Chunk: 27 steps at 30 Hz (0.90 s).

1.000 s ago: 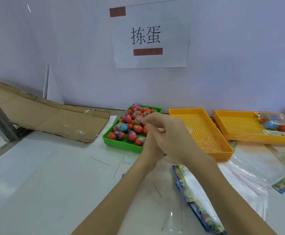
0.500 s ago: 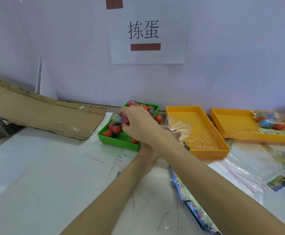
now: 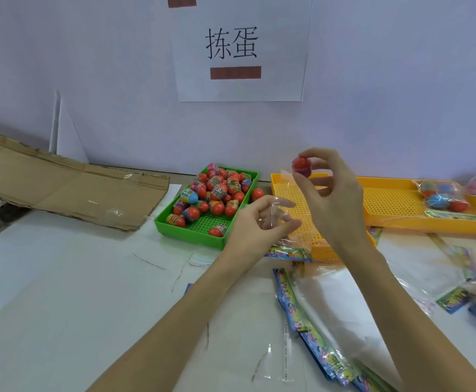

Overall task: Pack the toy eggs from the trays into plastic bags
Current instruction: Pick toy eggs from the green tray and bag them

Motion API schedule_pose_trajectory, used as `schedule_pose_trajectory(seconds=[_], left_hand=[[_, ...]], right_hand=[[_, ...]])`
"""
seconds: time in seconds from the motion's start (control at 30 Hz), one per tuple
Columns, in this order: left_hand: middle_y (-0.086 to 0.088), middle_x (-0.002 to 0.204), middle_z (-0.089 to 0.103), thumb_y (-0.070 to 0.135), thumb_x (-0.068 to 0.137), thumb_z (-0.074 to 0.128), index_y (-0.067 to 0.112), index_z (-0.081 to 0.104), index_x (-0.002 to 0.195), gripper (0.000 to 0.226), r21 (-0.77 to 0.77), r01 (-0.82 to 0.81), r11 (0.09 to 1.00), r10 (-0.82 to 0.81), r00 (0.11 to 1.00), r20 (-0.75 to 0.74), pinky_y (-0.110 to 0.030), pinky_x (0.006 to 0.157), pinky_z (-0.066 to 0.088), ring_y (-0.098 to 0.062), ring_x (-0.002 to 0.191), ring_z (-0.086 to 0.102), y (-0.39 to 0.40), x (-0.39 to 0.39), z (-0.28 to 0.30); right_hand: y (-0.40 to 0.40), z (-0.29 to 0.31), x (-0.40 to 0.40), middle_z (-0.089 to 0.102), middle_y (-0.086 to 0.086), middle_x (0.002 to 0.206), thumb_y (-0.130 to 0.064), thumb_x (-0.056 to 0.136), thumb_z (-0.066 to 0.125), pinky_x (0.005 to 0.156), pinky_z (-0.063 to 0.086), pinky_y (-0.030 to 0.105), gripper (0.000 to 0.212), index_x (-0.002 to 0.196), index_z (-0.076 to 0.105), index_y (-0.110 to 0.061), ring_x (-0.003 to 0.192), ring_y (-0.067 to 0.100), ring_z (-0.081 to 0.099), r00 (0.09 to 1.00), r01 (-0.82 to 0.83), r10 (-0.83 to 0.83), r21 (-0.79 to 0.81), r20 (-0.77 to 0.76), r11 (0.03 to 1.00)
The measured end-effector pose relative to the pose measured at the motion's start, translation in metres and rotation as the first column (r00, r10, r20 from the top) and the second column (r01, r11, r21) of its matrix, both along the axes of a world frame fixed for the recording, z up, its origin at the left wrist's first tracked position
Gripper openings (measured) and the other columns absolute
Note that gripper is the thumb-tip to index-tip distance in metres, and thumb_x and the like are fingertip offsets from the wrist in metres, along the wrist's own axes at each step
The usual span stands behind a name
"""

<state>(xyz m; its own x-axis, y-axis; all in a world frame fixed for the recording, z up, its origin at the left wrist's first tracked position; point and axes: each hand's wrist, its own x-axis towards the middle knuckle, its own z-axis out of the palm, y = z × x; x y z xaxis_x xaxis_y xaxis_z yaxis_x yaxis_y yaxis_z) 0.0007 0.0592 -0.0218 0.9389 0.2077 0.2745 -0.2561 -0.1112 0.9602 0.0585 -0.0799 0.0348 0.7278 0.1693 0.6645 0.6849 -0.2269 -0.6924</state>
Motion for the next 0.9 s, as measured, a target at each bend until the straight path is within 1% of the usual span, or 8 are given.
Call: schedule_pose_trajectory(seconds=[0.1,0.2,0.33,0.4,0.47,0.53,0.7,0.9], left_hand=[[-0.009,0.096,0.075,0.021,0.086,0.086,0.026,0.074,0.114,0.031,0.014,0.001,1.0,-0.001,0.999,0.033,-0.044,0.077,0.065,-0.036,0.09,0.074,0.001,0.0,0.001],[-0.008,0.094,0.075,0.02,0.087,0.085,0.022,0.072,0.117,0.033,0.007,0.006,1.0,-0.007,1.0,0.022,-0.052,0.076,0.065,-0.038,0.082,0.075,-0.001,-0.003,0.005],[-0.01,0.097,0.076,0.024,0.088,0.085,0.024,0.071,0.119,0.034,0.018,-0.024,1.0,0.023,0.999,0.022,-0.028,0.061,0.06,-0.027,0.072,0.076,0.001,-0.005,0.008],[-0.007,0.093,0.076,0.028,0.087,0.086,0.027,0.071,0.117,0.034,0.067,-0.069,0.995,0.066,0.997,0.051,-0.029,0.058,0.059,-0.026,0.072,0.076,0.002,-0.006,0.009],[-0.005,0.09,0.076,0.035,0.084,0.086,0.035,0.07,0.111,0.031,0.159,-0.138,0.978,0.127,0.989,0.078,-0.039,0.062,0.06,-0.027,0.075,0.074,0.002,-0.004,0.01],[0.005,0.09,0.076,0.036,0.085,0.085,0.032,0.071,0.113,0.032,0.203,-0.167,0.965,0.15,0.984,0.097,-0.039,0.07,0.061,-0.02,0.082,0.073,0.001,-0.003,0.01],[0.008,0.097,0.078,0.016,0.092,0.08,0.025,0.072,0.114,0.026,0.047,-0.07,0.996,0.067,0.995,0.072,-0.036,0.084,0.063,-0.013,0.095,0.075,0.0,-0.004,0.015],[-0.002,0.101,0.08,0.017,0.09,0.081,0.014,0.073,0.12,0.031,-0.014,-0.04,0.999,0.041,0.993,0.107,-0.029,0.088,0.061,-0.017,0.096,0.077,-0.001,-0.005,0.016]], right_hand=[[-0.007,-0.002,0.008,0.069,-0.004,0.108,-0.026,0.096,0.074,0.071,0.06,0.034,0.026,0.12,0.066,-0.028,0.075,0.013,0.072,1.0,0.016,-0.018,-0.117,-0.018,0.993],[-0.013,-0.001,0.01,0.07,-0.011,0.105,-0.028,0.095,0.075,0.068,0.058,0.027,0.026,0.119,0.067,-0.033,0.073,0.008,0.07,0.999,-0.013,0.008,-0.113,-0.044,0.994],[-0.018,0.001,0.008,0.075,-0.01,0.101,-0.021,0.094,0.074,0.075,0.062,0.035,0.022,0.112,0.065,-0.027,0.081,0.01,0.074,0.974,-0.126,0.109,-0.073,-0.198,0.989],[-0.018,0.0,0.008,0.077,-0.008,0.1,-0.023,0.094,0.074,0.08,0.062,0.04,0.022,0.113,0.062,-0.025,0.084,0.011,0.076,0.958,-0.16,0.131,-0.099,-0.254,0.982],[-0.019,0.0,0.008,0.078,-0.01,0.099,-0.027,0.095,0.074,0.081,0.062,0.037,0.024,0.115,0.063,-0.025,0.085,0.008,0.075,0.957,-0.175,0.137,-0.132,-0.254,0.976],[-0.02,0.001,0.007,0.078,-0.012,0.097,-0.028,0.094,0.075,0.08,0.062,0.032,0.02,0.112,0.068,-0.024,0.086,0.005,0.075,0.962,-0.187,0.15,-0.151,-0.227,0.971],[-0.022,0.002,0.007,0.075,-0.011,0.1,-0.026,0.093,0.075,0.067,0.053,0.018,0.016,0.11,0.072,-0.024,0.086,0.005,0.073,0.956,-0.219,0.175,-0.176,-0.235,0.96],[-0.019,0.004,-0.001,0.072,-0.016,0.097,-0.018,0.099,0.066,0.068,0.057,0.021,0.018,0.115,0.069,-0.026,0.087,0.002,0.07,0.967,-0.242,0.204,-0.298,-0.155,0.923]])
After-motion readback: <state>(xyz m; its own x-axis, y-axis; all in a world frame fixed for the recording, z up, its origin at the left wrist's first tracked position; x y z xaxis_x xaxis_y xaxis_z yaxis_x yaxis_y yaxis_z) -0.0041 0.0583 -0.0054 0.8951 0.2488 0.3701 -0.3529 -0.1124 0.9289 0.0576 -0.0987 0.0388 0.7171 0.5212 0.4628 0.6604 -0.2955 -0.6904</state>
